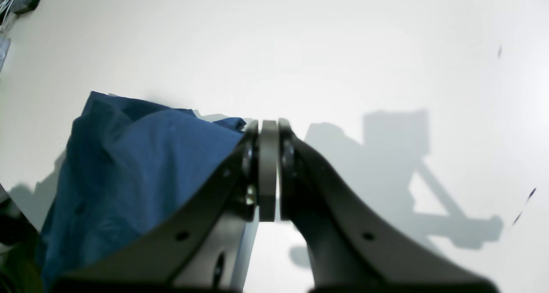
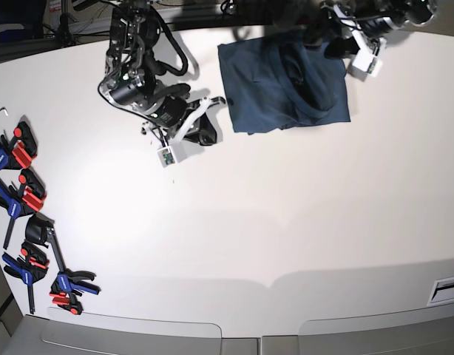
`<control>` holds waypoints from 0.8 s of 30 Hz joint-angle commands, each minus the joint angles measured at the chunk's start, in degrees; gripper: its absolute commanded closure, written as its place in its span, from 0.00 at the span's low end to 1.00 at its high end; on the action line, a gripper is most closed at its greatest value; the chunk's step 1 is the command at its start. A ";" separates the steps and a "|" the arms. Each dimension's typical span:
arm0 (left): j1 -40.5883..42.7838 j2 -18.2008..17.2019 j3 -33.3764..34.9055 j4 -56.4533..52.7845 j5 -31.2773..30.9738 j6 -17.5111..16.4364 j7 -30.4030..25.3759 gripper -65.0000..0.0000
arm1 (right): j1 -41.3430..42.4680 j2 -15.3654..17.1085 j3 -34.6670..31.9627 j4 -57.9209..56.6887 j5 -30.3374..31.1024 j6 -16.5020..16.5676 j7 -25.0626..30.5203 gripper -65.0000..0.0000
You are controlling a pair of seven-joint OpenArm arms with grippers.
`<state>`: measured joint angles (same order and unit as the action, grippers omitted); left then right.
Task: Fold the T-shirt properly
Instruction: 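Pat and smooth the folded bundle's edge with the left gripper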
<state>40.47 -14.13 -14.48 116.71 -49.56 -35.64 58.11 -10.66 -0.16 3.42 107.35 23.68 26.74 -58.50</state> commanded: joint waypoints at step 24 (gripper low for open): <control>-1.75 0.11 14.12 0.85 24.13 4.31 -12.52 0.60 | 0.50 0.00 -0.07 1.18 0.98 0.46 1.14 1.00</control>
<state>38.41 -13.85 -0.32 116.71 -24.25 -31.27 46.59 -10.66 -0.16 3.42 107.35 23.83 26.76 -58.50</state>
